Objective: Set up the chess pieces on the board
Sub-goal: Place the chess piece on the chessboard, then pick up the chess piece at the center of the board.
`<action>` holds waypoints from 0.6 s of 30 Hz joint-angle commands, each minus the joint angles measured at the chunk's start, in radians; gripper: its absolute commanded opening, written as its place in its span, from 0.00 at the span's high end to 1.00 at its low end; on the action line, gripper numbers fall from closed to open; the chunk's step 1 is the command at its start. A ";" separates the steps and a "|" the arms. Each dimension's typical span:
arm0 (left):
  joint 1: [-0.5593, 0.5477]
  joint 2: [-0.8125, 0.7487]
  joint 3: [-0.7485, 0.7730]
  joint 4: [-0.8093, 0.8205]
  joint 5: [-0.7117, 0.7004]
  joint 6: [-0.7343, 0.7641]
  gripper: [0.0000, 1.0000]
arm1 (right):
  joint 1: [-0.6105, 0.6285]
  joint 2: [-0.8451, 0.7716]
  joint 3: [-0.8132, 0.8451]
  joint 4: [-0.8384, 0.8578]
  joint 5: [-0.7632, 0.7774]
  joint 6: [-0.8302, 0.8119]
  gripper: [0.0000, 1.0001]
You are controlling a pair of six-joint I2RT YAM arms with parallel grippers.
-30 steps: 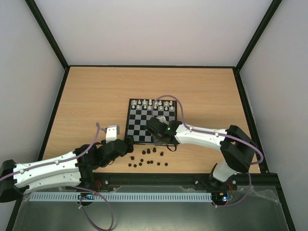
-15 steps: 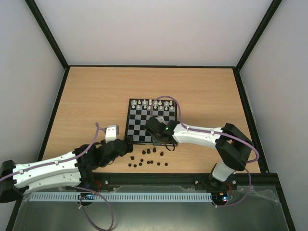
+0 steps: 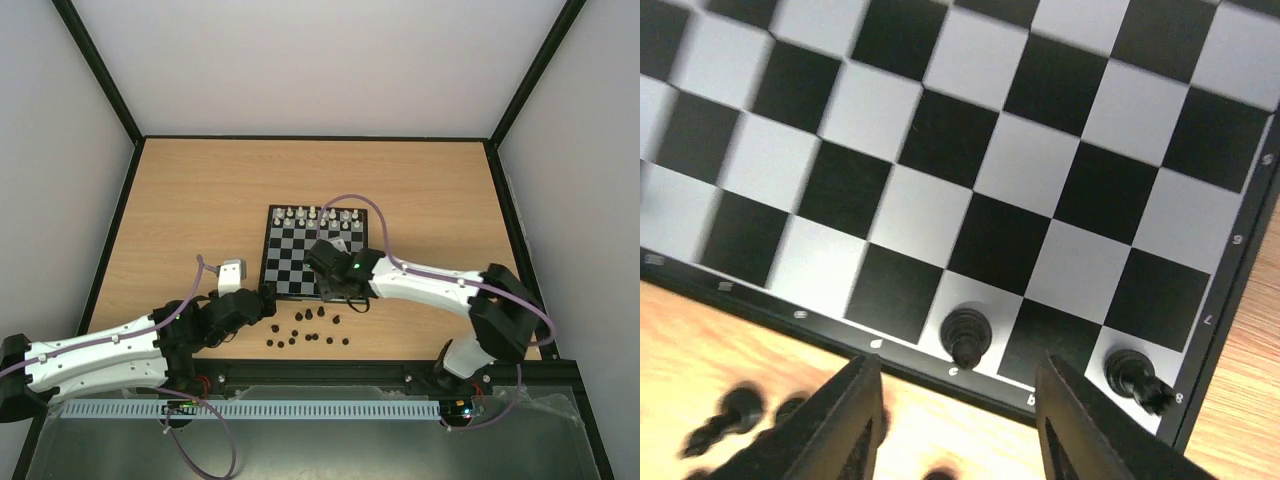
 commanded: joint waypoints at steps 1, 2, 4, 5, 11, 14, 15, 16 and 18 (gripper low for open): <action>0.007 -0.014 0.011 -0.014 -0.005 0.024 0.01 | -0.002 -0.147 -0.017 -0.081 -0.013 0.031 0.55; 0.007 -0.014 0.015 -0.017 -0.003 0.027 0.01 | 0.003 -0.176 -0.032 -0.089 -0.021 0.043 0.53; 0.007 -0.013 0.025 -0.026 -0.001 0.032 0.01 | 0.024 -0.232 -0.064 -0.111 -0.027 0.077 0.50; 0.007 -0.014 0.029 -0.030 -0.001 0.033 0.01 | 0.042 -0.258 -0.082 -0.123 -0.026 0.098 0.49; 0.007 -0.034 0.030 -0.037 0.003 0.045 0.01 | 0.204 -0.358 -0.185 -0.161 -0.020 0.249 0.46; 0.007 -0.043 0.032 -0.038 0.008 0.053 0.01 | 0.280 -0.380 -0.242 -0.167 -0.009 0.325 0.46; 0.007 -0.044 0.032 -0.038 0.009 0.055 0.01 | 0.302 -0.385 -0.255 -0.169 -0.006 0.354 0.46; 0.007 -0.046 0.031 -0.038 0.010 0.057 0.01 | 0.319 -0.389 -0.266 -0.170 -0.003 0.372 0.47; 0.007 -0.045 0.028 -0.032 0.014 0.059 0.01 | 0.347 -0.388 -0.285 -0.163 -0.003 0.398 0.48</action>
